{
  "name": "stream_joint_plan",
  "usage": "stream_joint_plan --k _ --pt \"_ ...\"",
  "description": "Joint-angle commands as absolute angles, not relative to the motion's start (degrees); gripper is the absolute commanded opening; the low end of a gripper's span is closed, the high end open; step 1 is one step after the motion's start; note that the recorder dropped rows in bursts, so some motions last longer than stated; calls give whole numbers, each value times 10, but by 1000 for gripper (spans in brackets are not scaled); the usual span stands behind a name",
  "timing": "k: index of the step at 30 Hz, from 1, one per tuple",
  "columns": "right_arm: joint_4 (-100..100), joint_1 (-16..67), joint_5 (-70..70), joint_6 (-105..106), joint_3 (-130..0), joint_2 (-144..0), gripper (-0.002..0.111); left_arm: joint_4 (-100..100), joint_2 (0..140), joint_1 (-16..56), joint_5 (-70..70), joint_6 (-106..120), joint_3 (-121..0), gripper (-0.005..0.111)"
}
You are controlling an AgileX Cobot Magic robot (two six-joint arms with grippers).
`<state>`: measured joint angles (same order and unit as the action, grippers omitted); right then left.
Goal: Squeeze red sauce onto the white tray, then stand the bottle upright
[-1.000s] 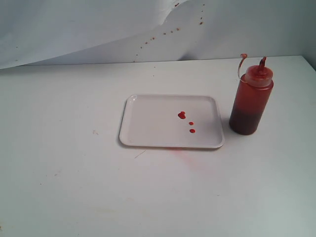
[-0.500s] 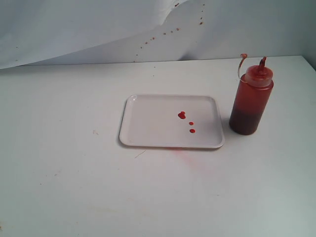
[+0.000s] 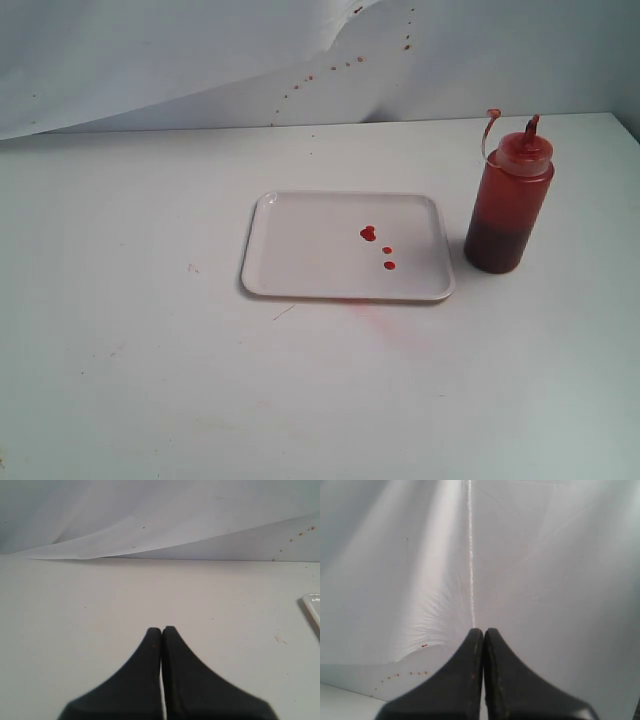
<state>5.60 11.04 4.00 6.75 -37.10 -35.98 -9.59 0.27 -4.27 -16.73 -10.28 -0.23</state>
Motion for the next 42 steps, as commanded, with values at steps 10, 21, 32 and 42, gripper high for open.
stream_joint_plan --k 10,21,32,42 --pt "51 108 37 69 -370 -358 0 -96 0 -11 -165 -104 0 0" --pt "51 108 37 69 -370 -358 0 -96 0 -12 -165 -104 0 0" --pt "51 108 37 68 -370 -358 0 -96 0 -12 -165 -104 0 0" --pt "51 16 24 68 -370 -248 0 -96 0 -12 -165 -104 0 0"
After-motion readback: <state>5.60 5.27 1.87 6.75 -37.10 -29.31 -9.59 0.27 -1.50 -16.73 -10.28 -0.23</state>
